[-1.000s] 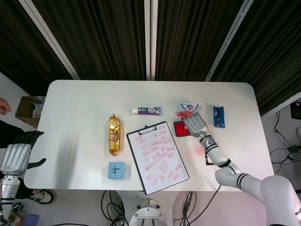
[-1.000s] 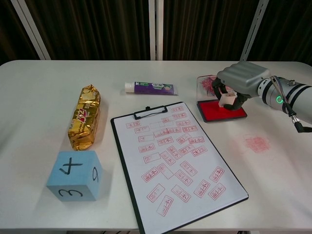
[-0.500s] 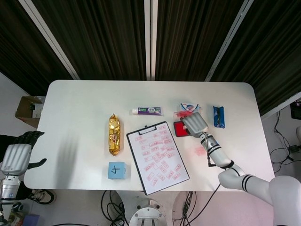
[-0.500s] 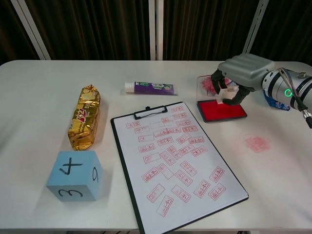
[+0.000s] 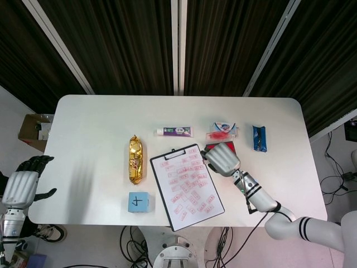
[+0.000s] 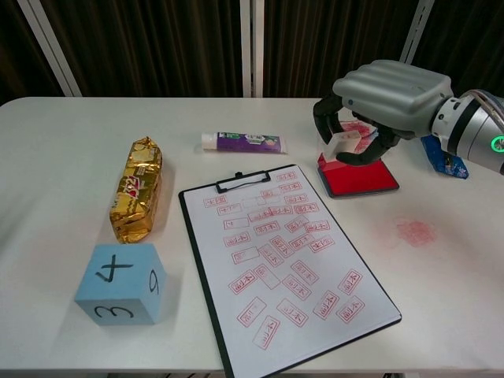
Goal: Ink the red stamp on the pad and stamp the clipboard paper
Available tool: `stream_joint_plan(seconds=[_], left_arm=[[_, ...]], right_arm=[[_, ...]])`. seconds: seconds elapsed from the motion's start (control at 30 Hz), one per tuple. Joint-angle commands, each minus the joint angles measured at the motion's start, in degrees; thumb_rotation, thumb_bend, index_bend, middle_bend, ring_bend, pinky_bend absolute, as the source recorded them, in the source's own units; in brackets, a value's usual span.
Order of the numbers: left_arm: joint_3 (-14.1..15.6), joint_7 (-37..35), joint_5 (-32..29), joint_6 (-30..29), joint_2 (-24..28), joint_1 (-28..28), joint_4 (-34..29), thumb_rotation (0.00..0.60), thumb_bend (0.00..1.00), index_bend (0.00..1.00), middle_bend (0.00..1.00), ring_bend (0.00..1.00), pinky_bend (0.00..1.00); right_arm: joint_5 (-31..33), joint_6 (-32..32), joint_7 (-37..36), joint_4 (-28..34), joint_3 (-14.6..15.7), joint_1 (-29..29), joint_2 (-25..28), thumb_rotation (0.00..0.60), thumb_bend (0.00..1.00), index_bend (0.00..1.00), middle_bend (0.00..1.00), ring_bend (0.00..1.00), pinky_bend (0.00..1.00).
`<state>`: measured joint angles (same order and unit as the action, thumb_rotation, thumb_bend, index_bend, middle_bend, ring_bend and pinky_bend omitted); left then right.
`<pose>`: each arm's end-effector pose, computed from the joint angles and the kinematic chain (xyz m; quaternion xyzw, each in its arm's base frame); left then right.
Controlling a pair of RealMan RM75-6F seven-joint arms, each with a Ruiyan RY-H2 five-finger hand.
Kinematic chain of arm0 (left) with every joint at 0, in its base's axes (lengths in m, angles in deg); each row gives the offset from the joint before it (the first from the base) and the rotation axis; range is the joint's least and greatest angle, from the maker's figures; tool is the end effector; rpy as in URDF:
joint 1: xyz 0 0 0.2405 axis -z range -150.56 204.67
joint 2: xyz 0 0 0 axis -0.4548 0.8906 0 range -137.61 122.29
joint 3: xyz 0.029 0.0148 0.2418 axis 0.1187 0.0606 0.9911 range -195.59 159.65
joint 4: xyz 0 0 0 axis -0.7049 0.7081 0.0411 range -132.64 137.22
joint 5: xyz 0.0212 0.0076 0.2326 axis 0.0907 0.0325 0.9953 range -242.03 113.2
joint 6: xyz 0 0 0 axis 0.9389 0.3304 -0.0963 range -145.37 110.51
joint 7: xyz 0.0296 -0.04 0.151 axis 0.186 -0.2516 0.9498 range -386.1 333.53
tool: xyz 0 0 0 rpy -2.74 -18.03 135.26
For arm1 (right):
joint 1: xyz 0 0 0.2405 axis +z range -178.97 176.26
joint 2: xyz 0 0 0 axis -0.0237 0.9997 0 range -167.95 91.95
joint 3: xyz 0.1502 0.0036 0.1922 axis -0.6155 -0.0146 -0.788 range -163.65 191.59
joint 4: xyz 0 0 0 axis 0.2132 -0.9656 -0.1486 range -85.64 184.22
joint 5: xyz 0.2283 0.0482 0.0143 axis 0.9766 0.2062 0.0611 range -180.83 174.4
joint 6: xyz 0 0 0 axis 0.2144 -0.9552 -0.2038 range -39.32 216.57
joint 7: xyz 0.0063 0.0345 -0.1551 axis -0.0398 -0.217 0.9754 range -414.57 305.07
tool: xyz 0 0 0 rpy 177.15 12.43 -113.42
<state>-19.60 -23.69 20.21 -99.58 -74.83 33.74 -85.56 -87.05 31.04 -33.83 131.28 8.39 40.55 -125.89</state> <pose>-0.3229 0.2030 0.1141 -0.6187 -0.3828 -0.3523 0.5886 -0.1242 -0.3309 -0.0475 0.8194 -0.2063 0.3751 0.3813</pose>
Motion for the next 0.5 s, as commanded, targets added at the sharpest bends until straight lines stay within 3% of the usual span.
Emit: stream_joint_plan(seconds=[0.03, 0.5], left_arm=[[0.1, -0.1, 0.0, -0.3, 0.1, -0.2, -0.1, 0.6, 0.0, 0.2, 0.19, 0.16, 0.25], [0.2, -1.5, 0.3, -0.9, 0.5, -0.7, 0.6, 0.6, 0.0, 0.2, 0.19, 0.16, 0.25]], right_arm=[[0.8, 2.7, 3.4, 1.4, 0.9, 1.1, -1.7, 0.6, 0.52, 1.0, 0.92, 0.94, 0.97], [5.8, 8.7, 10.5, 5.8, 4.1, 1.7, -0.8, 0.6, 0.52, 1.0, 0.93, 0.94, 0.97]])
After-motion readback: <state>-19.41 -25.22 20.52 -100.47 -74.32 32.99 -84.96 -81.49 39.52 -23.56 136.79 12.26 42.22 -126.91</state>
